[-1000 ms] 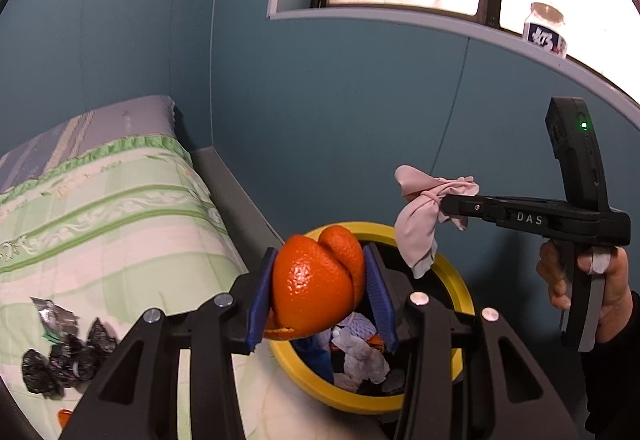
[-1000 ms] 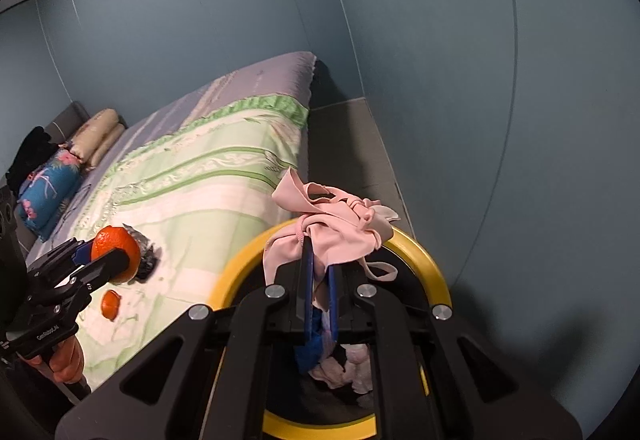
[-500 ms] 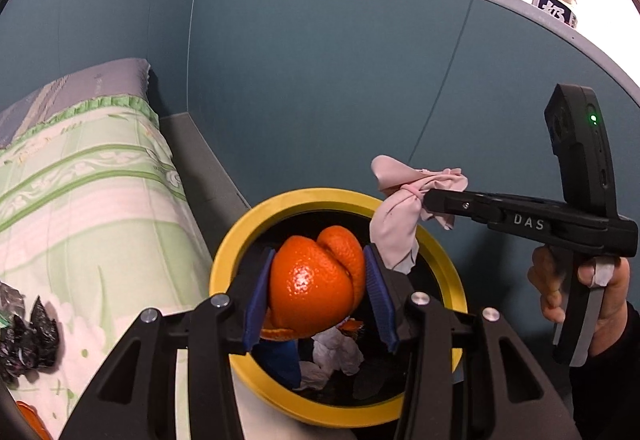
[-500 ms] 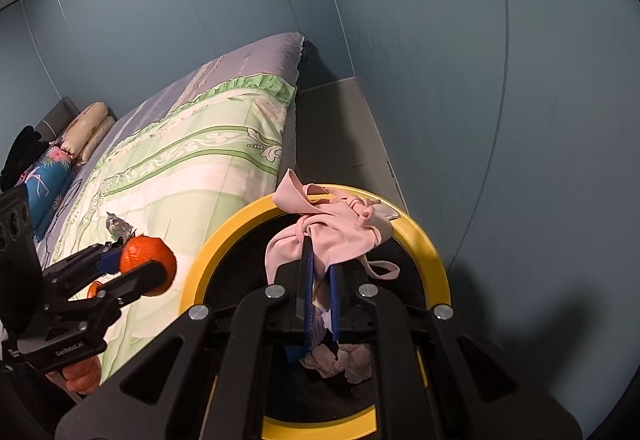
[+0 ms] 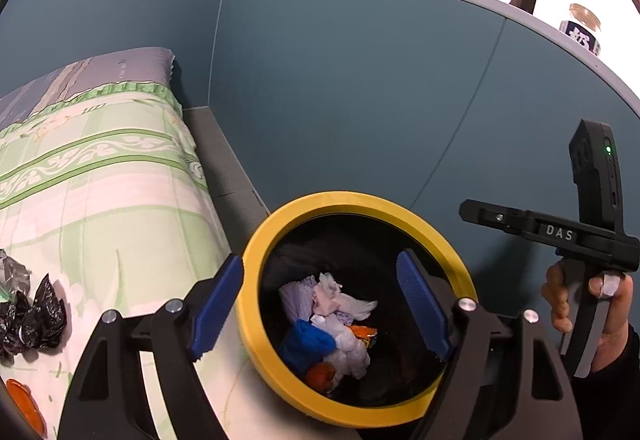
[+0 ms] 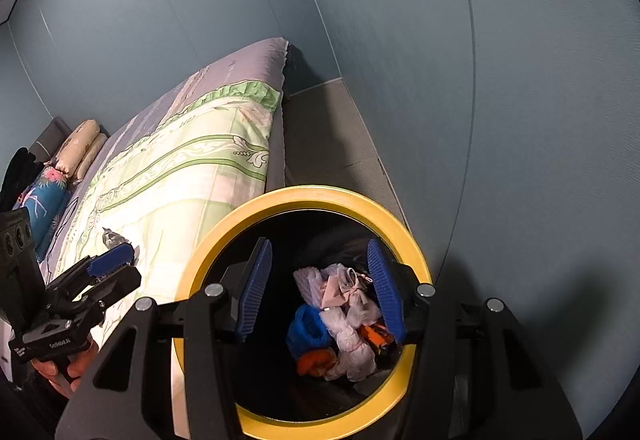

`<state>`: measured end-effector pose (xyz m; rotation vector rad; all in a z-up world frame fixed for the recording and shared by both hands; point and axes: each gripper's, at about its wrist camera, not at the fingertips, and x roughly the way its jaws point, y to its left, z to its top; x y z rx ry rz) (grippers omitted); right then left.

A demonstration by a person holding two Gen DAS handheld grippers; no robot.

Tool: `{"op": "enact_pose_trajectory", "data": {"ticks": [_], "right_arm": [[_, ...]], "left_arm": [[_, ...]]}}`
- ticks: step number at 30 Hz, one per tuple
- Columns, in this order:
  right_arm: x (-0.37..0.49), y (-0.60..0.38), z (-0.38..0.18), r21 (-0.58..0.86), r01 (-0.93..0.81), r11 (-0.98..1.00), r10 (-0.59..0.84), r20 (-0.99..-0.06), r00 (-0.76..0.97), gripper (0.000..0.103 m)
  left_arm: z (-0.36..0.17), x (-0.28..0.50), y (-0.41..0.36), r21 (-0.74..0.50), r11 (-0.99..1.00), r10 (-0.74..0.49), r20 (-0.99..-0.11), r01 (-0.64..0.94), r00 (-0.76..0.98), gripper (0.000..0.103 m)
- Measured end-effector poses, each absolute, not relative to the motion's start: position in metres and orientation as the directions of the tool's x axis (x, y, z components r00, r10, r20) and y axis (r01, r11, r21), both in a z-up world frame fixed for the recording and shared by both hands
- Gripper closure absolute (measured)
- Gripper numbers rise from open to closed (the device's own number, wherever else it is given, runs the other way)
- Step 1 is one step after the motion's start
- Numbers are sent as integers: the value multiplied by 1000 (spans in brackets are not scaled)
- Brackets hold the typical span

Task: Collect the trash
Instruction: 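Move both tools back over the black bags and foil on the bed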

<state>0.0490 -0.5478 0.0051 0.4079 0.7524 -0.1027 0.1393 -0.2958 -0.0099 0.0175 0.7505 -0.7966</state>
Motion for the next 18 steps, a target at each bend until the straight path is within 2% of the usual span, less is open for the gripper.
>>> {"op": "enact_pose_trajectory", "data": {"ticks": [9,12,18], "right_arm": [[46,-540,15,311,229,922,42,-671,741,54],[43,-534,23,310,214,926,47,-658,751,44],[45,-515,43,293,168,941,58,-630,775,32]], "left_arm": [[-1,139,-266,-272,741,-631,-594,614,498,20],[5,142,-251,-276,756,-623,-582,594,522,17],[18,148,-215,-283,793,-594,-557,540,580,14]]}}
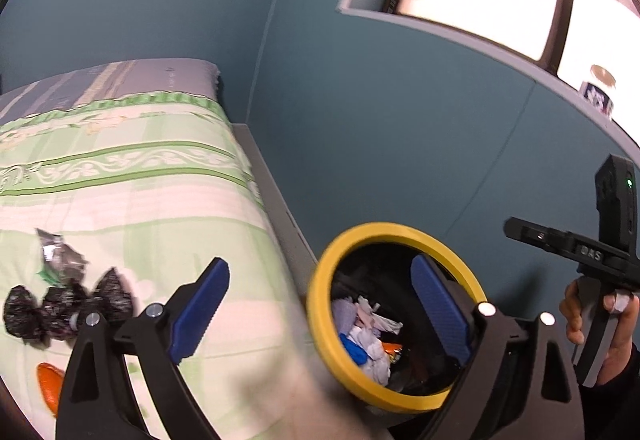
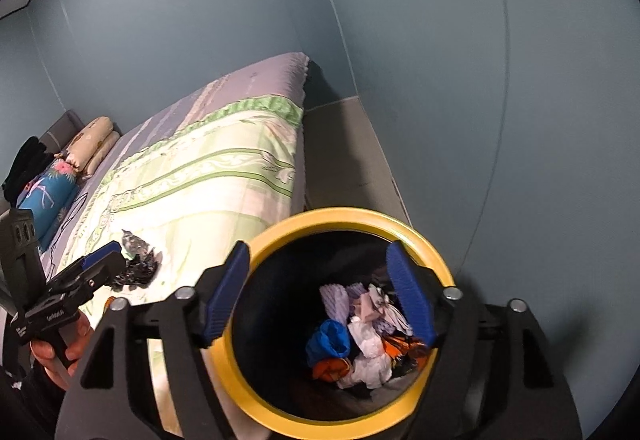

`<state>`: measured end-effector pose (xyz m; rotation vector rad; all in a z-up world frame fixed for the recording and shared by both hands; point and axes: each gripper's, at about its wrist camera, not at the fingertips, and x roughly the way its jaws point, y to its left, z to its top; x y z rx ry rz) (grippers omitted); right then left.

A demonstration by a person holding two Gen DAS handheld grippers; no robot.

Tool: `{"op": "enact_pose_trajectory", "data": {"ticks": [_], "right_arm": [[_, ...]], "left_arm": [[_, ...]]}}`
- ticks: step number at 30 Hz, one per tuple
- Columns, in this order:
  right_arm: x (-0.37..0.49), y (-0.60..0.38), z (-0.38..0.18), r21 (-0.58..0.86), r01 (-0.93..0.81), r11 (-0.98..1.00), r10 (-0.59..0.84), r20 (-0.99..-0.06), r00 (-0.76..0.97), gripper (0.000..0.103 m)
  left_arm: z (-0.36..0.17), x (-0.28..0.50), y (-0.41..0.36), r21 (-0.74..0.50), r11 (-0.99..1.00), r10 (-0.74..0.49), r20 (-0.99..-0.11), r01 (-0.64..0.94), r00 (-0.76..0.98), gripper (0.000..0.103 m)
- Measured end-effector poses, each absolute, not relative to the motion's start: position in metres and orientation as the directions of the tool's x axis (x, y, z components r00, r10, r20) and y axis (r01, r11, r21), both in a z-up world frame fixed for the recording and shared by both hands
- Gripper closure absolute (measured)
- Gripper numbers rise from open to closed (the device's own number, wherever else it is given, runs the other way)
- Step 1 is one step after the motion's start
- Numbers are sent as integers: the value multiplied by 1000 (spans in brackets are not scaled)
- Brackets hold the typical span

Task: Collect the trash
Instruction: 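Move both tools back over the black bags and foil on the bed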

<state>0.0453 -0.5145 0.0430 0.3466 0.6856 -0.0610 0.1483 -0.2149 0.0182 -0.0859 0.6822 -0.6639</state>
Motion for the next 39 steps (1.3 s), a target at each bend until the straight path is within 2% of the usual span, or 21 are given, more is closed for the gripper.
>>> {"op": "enact_pose_trajectory", "data": {"ticks": [7,19,28,39], "right_arm": [[55,-477,62,270,98,958,91,-609,788,25],[97,-388,75,225,-86,971,209,-611,763,21],[131,-314,65,201,-198,959,282,-651,705,21],[167,-252,31,174,-287,942,322,-709,627,21]], "left_arm": [[36,154,-169,-277,835,-545,-530,475,650,11],[43,163,-74,-245,914,-406,-533,324,742,8],[23,177,-9,-231,952,-299,-565,200,769,8],[-19,199,44,-249,964,-230,-620,90,750,8]]}}
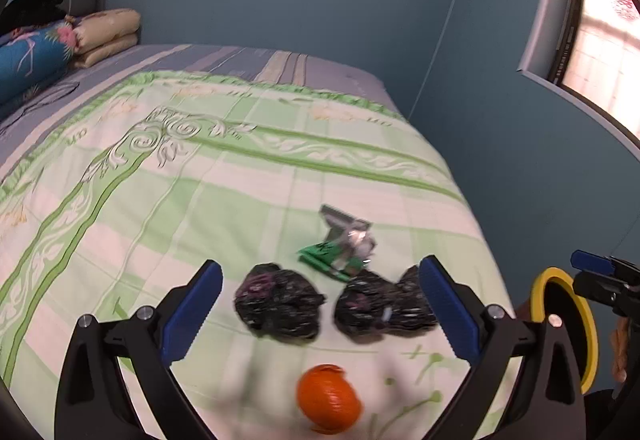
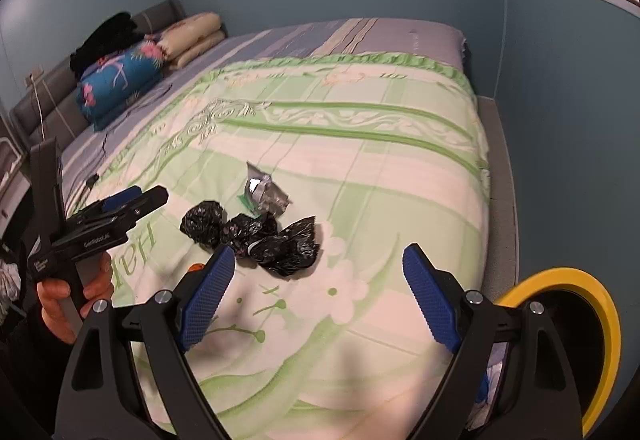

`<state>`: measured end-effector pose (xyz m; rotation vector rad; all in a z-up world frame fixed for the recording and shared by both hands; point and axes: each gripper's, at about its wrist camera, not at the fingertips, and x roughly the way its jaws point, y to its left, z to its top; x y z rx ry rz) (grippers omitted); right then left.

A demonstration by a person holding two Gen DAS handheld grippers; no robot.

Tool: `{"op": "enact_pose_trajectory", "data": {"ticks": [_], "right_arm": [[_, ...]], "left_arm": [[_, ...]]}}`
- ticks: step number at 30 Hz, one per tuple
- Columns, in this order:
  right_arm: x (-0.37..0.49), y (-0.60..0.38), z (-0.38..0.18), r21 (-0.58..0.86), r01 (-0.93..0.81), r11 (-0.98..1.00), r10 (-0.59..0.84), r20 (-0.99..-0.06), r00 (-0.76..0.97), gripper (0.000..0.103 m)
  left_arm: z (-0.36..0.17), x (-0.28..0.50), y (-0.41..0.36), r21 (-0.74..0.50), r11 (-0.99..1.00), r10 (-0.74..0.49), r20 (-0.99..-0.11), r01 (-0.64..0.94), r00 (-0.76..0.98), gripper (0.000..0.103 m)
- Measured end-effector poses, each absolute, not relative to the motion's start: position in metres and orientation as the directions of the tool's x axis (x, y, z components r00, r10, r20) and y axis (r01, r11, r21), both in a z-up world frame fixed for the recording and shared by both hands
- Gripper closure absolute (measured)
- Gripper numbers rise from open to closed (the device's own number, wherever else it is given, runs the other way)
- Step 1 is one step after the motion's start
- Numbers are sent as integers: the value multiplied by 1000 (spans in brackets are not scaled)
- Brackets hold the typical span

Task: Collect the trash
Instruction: 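Move both tools back over the black bags and foil on the bed, then close the left tool on one black bag while the right tool grasps the other black bags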

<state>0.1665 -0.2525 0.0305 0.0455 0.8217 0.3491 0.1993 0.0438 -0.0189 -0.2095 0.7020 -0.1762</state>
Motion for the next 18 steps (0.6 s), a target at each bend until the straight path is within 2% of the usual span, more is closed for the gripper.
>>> {"op": "enact_pose_trajectory", "data": {"ticks": [18], "right_arm": [[200,-165,-42,54,-471,881,327,-788,521,21]], "left_arm": [[-101,248,82,-310,950,-212,-723,-34,658,8]]}}
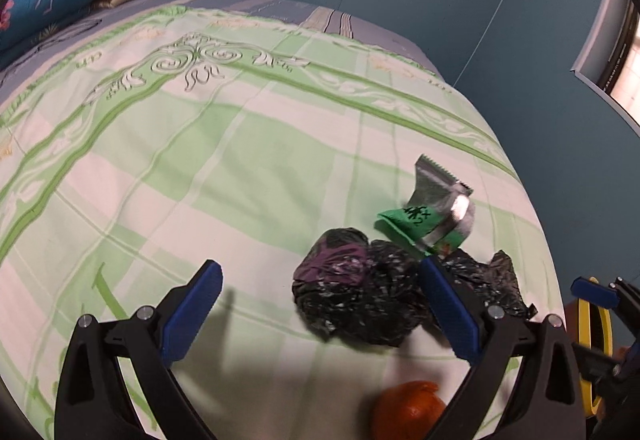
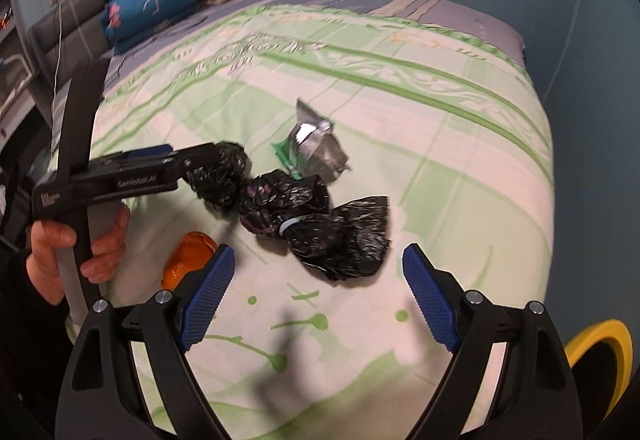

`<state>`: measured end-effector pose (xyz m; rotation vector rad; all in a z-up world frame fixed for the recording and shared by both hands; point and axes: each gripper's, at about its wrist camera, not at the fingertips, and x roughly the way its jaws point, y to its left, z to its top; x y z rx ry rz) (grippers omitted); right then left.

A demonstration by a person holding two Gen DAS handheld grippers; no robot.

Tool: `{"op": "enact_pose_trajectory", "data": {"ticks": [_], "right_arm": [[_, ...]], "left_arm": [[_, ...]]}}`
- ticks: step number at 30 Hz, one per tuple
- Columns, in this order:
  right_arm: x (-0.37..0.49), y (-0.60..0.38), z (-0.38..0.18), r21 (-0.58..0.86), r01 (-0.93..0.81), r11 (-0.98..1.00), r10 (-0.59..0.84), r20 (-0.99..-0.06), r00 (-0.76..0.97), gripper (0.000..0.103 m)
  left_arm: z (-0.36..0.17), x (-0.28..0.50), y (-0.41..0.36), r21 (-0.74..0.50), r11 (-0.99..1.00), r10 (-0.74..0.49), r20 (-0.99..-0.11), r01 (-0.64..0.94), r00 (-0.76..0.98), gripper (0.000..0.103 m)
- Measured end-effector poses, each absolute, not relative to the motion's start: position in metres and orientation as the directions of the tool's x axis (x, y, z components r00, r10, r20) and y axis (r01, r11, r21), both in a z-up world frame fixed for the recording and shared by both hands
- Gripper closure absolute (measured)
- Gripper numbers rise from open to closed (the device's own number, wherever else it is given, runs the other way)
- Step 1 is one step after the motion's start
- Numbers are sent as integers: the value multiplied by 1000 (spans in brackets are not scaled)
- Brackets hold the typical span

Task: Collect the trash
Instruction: 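Close the left tool on one black bag while the right tool grasps the other black bags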

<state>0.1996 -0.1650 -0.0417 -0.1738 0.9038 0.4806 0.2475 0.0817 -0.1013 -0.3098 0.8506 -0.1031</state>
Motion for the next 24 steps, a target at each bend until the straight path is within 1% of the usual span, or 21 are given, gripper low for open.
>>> {"op": "enact_pose_trajectory", "data": {"ticks": [10,12,13,15,17,20,21,22,23,24], "right_arm": [[222,-133,-66,14,-524,852,317,-810,494,21],[226,-129,-73,2,-527,850,305,-817,489,23],[228,-128,-75,1,-530,848,304,-821,484,25],[233,-127,-81,6,-529,849,301,-827,474,27],[235,-125,-87,10,-530,848,300,-834,463,34],[238,-123,-95,14,-537,843,297,-845,445,36],[239,-123,-96,17,-537,844,297,-847,441,38],[240,-124,-97,25,-532,846,300,-848,436,44],[241,-125,-98,32,-526,850,301,-849,434,45],[242,-126,-98,37,-525,851,303,-849,432,45]], "left_arm": [[-116,262,82,-351,936,-257,-723,-21,642,8],[-118,265,81,-359,933,-270,-723,-12,635,8],[-119,265,80,-363,932,-277,-723,-7,632,9],[-121,267,78,-374,927,-293,-724,1,625,14],[-123,270,76,-389,921,-314,-725,11,613,24],[-123,271,71,-403,915,-337,-723,28,603,34],[-123,270,69,-401,915,-339,-722,34,603,37],[-123,270,68,-401,915,-345,-721,44,601,44],[-123,270,66,-403,913,-355,-721,57,595,46],[-122,269,64,-404,913,-358,-719,62,596,47]]}}
